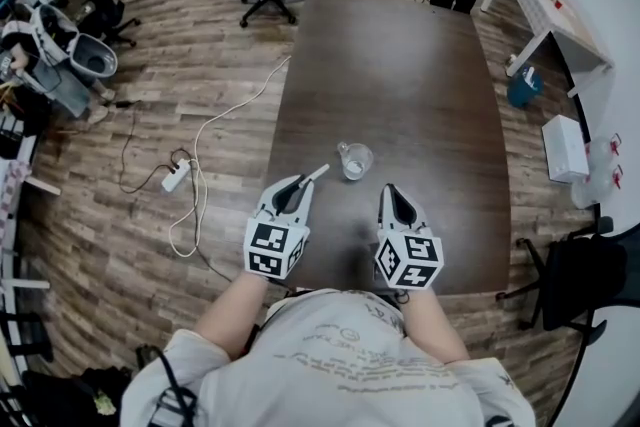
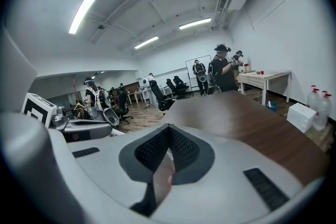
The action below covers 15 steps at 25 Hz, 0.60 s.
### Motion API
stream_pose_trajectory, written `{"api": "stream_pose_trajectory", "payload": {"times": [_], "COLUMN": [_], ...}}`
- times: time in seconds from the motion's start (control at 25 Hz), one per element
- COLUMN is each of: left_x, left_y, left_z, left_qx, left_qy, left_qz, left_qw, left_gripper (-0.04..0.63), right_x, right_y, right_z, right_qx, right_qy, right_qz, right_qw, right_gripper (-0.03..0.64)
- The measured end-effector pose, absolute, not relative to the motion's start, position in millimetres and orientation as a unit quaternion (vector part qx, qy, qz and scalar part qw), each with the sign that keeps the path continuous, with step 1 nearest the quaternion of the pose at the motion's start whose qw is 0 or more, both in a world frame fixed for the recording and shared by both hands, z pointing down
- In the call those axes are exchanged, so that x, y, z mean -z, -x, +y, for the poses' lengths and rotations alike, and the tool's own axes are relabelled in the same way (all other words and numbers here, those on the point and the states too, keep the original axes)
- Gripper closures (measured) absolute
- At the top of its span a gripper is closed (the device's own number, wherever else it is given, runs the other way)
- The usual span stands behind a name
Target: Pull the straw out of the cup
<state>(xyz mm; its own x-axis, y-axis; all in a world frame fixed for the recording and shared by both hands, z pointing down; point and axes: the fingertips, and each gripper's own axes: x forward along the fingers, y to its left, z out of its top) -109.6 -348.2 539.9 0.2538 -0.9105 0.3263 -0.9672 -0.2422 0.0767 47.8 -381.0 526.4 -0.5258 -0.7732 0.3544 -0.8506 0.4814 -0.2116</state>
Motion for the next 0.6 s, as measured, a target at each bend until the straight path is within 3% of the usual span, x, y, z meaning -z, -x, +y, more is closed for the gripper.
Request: {"api": "stream_pose_trajectory", "payload": {"times": [0.6], "left_x": [-542], "left_y": [95], "left_z": [-351], "left_qx": [-0.118], "left_qy": [-0.79], "left_qz": [-0.586], "left_qw": [0.136], "left_gripper": [0.541], "right_x": [-531], "right_y": [-56], "right_z": [-375], "right_qx": [-0.196], "right_qy": [-0.476], "right_qz": [-0.85], "right_qw": [0.11], "right_gripper": [0.603]}}
